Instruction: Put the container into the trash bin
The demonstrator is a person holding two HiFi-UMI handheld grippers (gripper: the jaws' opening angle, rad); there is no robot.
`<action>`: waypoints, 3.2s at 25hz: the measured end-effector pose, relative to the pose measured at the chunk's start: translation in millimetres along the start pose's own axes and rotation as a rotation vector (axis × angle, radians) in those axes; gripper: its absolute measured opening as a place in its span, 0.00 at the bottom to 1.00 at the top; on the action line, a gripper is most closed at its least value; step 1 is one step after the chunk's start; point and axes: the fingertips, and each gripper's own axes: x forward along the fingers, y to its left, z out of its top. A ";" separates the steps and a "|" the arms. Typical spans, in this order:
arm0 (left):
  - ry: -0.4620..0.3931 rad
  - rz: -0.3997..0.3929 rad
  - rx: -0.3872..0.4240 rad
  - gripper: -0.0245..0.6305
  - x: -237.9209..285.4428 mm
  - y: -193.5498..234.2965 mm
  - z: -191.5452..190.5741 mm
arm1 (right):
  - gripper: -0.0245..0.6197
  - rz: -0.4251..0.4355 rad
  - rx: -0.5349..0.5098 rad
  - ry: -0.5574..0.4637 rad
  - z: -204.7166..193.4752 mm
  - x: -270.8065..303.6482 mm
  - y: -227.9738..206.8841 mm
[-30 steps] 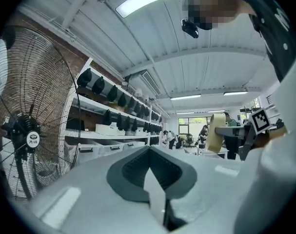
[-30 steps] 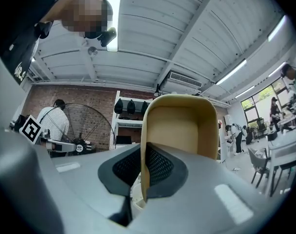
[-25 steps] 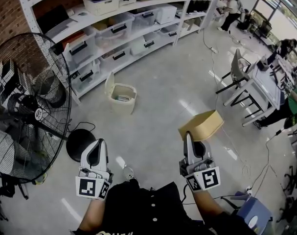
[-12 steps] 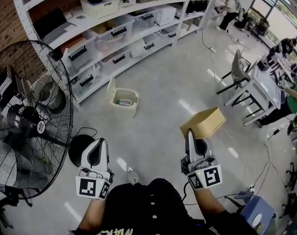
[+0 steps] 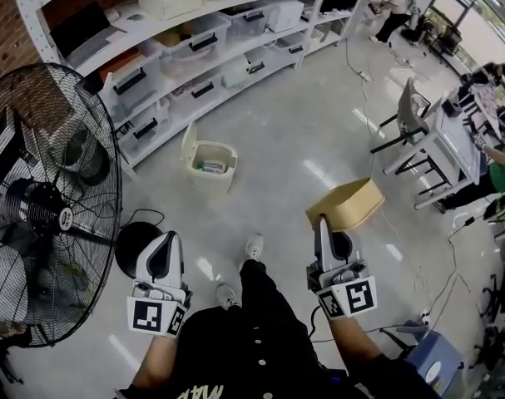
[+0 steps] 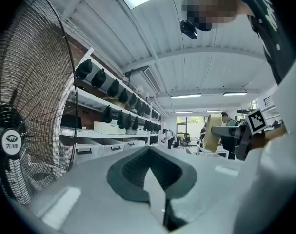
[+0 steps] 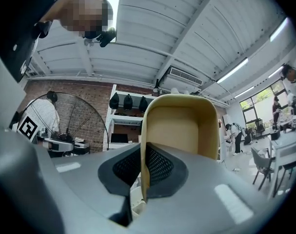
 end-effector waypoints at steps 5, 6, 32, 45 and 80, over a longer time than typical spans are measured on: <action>-0.007 0.025 0.004 0.04 16.1 11.0 2.6 | 0.08 0.023 0.007 -0.005 -2.7 26.0 -6.6; -0.009 0.029 0.006 0.04 20.7 12.9 3.2 | 0.08 0.026 0.007 -0.008 -2.5 32.1 -8.5; -0.026 0.124 0.021 0.04 210.5 80.6 26.2 | 0.08 0.147 0.015 -0.030 -5.8 242.2 -94.6; -0.034 0.205 0.030 0.04 273.4 73.7 33.5 | 0.08 0.236 0.049 -0.048 -6.2 304.0 -140.4; 0.081 0.178 -0.017 0.04 332.0 145.0 -3.4 | 0.08 0.358 0.040 0.100 -82.7 422.0 -95.4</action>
